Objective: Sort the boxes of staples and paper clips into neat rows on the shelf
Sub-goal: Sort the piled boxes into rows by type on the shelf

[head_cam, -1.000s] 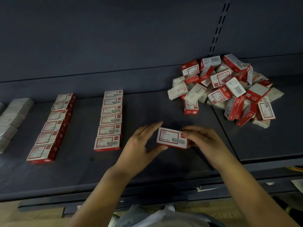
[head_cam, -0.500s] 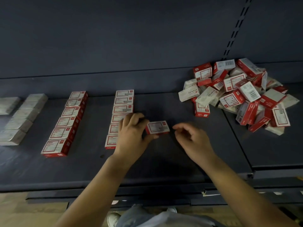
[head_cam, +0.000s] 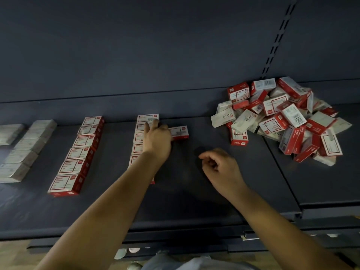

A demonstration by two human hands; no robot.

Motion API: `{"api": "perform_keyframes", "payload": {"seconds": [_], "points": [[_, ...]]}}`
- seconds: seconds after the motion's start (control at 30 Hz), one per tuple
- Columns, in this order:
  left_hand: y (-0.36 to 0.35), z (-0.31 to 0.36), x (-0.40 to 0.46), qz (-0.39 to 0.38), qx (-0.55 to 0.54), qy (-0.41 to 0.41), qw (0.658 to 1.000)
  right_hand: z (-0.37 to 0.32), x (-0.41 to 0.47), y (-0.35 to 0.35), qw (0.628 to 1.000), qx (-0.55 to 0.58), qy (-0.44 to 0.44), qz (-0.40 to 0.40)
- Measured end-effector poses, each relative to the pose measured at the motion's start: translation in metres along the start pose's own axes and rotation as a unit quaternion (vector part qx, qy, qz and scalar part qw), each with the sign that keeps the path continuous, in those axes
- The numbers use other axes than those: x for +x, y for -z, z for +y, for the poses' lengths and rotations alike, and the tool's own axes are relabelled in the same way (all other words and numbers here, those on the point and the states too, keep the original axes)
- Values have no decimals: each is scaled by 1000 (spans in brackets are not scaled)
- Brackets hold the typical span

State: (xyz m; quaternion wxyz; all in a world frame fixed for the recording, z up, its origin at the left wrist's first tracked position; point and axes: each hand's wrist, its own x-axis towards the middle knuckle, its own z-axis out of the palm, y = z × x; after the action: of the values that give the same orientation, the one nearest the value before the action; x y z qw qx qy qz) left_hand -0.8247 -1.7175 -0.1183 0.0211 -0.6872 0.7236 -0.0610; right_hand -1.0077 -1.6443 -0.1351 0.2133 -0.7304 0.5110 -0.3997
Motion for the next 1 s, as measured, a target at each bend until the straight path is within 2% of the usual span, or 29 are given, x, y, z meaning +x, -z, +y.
{"api": "perform_keyframes", "payload": {"seconds": [0.13, 0.37, 0.57, 0.7, 1.0], "points": [[3, -8, 23, -4, 2, 6, 1000, 2, -1, 1, 1000, -9, 4, -1], [4, -16, 44, 1, -18, 21, 1000, 5, -4, 9, 999, 14, -39, -2], [-1, -19, 43, 30, -36, 17, 999, 4, -5, 12, 998, 26, -54, -5], [-2, -21, 41, 53, -86, 17, 995, 7, -6, 10, 998, 23, -60, -7], [1, -14, 43, 34, -96, 39, 994, 8, -6, 13, 998, 17, -64, -5]]}}
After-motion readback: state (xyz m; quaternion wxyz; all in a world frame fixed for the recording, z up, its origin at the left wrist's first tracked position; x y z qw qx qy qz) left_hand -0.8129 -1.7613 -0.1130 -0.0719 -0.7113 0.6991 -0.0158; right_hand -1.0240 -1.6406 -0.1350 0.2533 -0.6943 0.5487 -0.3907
